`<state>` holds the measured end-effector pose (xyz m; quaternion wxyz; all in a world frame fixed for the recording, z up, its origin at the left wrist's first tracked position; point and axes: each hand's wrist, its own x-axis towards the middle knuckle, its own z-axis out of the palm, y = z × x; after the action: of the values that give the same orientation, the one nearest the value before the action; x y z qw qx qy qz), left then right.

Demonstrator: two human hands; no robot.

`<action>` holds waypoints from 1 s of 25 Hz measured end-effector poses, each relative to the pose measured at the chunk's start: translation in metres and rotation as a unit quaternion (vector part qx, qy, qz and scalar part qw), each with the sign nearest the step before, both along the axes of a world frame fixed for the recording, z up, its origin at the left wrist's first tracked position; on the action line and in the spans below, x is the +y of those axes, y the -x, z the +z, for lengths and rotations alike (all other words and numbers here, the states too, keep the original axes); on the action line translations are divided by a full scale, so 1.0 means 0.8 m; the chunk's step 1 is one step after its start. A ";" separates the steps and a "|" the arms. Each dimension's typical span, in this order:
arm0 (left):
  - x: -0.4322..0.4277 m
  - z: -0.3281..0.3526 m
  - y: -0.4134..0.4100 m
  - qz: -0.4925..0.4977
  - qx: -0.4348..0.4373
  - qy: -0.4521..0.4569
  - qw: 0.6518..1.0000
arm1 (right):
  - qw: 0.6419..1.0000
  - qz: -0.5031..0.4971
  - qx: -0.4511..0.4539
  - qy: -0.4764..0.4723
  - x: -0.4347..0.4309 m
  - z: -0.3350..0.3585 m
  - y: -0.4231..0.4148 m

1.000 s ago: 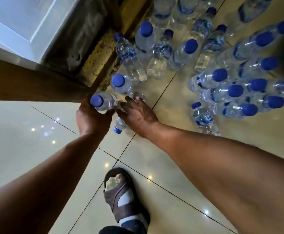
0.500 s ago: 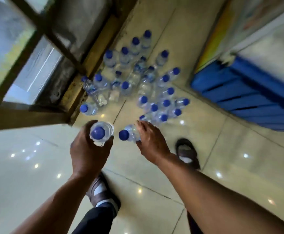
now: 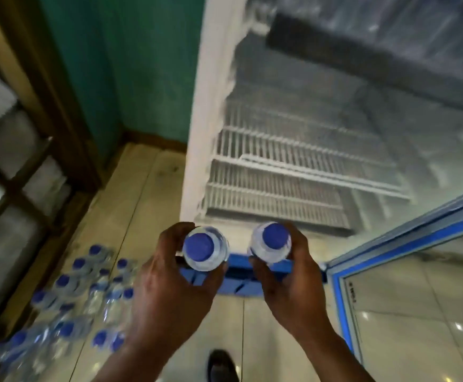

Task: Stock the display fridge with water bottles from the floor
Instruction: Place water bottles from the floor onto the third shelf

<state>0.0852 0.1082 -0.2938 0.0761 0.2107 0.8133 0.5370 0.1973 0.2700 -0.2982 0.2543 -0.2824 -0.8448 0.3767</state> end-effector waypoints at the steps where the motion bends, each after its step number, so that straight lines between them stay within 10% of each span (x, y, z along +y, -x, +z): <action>1: 0.026 0.030 -0.001 -0.011 0.023 -0.019 0.999 | 1.000 -0.019 0.022 -0.010 0.023 0.029 -0.004; 13: 0.198 0.113 0.113 -0.048 0.205 -0.138 0.968 | 0.965 0.029 0.261 0.026 0.198 0.087 0.115; 25: 0.313 0.064 0.217 -0.036 0.164 -0.077 0.983 | 0.983 0.030 0.180 0.002 0.298 0.049 0.233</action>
<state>-0.0886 0.3585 -0.2429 -0.0554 0.3298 0.7627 0.5536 0.0112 0.5084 -0.2590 0.3902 -0.1854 -0.7924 0.4307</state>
